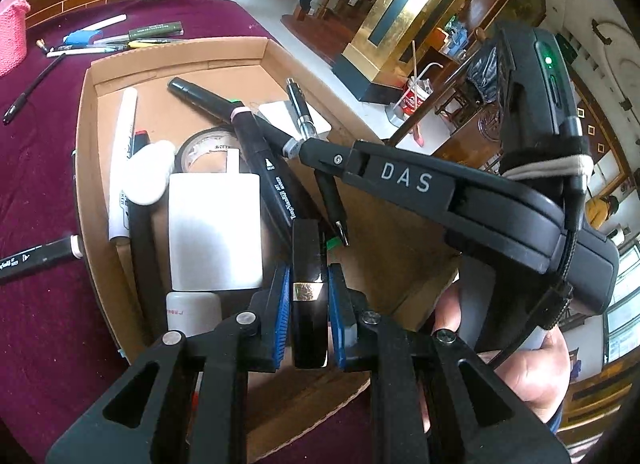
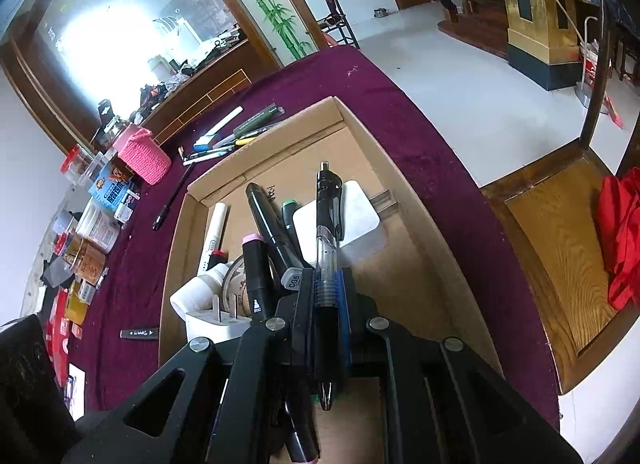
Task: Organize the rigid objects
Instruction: 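Lower the marker into the tray and open the left tool while the right tool releases the pen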
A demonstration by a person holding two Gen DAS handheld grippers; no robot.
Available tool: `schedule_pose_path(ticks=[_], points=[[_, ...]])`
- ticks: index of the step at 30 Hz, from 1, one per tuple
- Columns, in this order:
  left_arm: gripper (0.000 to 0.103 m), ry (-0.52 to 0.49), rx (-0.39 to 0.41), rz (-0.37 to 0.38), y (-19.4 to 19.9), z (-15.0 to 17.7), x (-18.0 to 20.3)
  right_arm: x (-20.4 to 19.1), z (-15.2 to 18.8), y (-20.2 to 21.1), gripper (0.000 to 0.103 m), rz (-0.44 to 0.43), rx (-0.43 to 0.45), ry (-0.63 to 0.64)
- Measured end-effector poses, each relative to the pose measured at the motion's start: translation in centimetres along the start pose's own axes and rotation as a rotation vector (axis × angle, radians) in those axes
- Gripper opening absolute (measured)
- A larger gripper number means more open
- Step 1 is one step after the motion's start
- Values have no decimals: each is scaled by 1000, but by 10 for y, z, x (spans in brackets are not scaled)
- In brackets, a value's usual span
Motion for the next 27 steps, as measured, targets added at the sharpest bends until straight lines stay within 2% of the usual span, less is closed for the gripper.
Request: schedule_pose_path(ticks=[5, 8, 10, 15, 19, 21, 23, 27], points=[[15, 8, 6, -5, 2, 1, -1, 0, 0, 1, 10, -1, -5, -1], [15, 14, 0, 0, 2, 1, -1, 1, -1, 2, 19, 1, -1, -7], [15, 14, -8, 5, 1, 0, -2, 1, -2, 5, 31, 0, 8, -12], [16, -4, -13, 15, 5, 2, 3, 1, -3, 10, 33, 10, 38, -16], [23, -28, 4, 12, 12, 2, 8, 3, -5, 11, 33, -5, 39, -31], [34, -45, 22, 6, 17, 2, 11, 4, -6, 12, 33, -13, 41, -39], [41, -56, 33, 4, 20, 2, 14, 4, -6, 12, 33, -18, 42, -44], [41, -88, 52, 6, 32, 0, 19, 7, -6, 14, 33, -33, 50, -59]])
Point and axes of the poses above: each gripper's, at about its wrist camera, not at the fingertips, and y roughly against the way its jaws point, x to its right, z to its underside, the point moved 2 cm from there along -y, roughly the way its jaws point, and after that the axes turned 5 degrees about z, right-handed, at the moved point
